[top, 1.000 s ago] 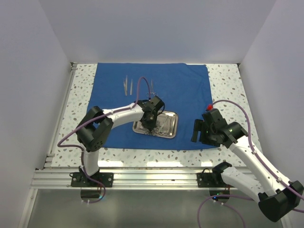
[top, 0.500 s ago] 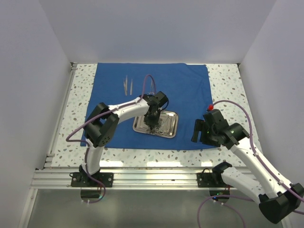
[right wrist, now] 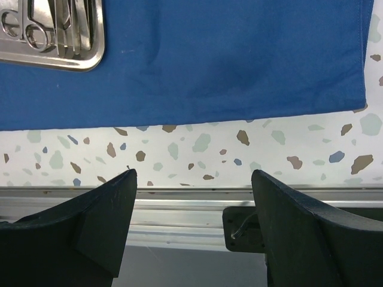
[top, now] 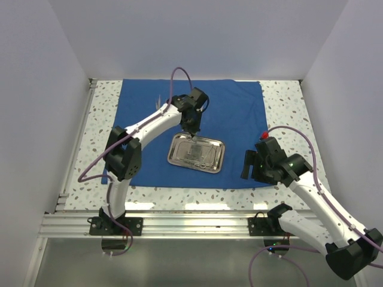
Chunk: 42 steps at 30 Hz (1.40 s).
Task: Open and lay out the surgical kit
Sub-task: Pick up the medical item from the container, then place the medical item in the surgical kit, then pick up the medical item from the container.
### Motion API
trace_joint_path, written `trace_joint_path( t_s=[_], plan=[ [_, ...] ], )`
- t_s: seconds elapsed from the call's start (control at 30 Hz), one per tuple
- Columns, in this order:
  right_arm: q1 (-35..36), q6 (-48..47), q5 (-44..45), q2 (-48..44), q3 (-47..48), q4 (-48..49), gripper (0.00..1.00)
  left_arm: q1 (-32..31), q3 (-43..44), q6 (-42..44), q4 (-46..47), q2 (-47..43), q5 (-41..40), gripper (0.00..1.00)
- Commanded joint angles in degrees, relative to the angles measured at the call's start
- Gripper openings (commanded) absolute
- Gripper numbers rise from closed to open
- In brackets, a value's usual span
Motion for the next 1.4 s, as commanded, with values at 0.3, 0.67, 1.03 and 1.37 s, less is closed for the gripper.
trace_joint_path(
  t_s=[0.3, 0.67, 1.03, 1.37],
  plan=[
    [0.0, 0.2, 0.6, 0.9, 0.1, -0.3, 0.81, 7.6, 22.8, 0.9, 7.1, 16.1, -2.8, 0.0],
    [-0.1, 0.0, 0.5, 1.0, 0.0, 0.1, 0.81, 8.4, 17.2, 2.0, 17.0, 15.1, -3.6, 0.86],
    [-0.1, -0.3, 0.1, 1.3, 0.1, 1.2, 0.81, -3.2, -12.7, 5.7, 18.5, -8.1, -5.4, 0.76],
    [-0.1, -0.3, -0.4, 0.0, -0.4, 1.1, 0.81, -6.9, -23.9, 1.8, 25.2, -8.8, -0.7, 0.71]
  ],
)
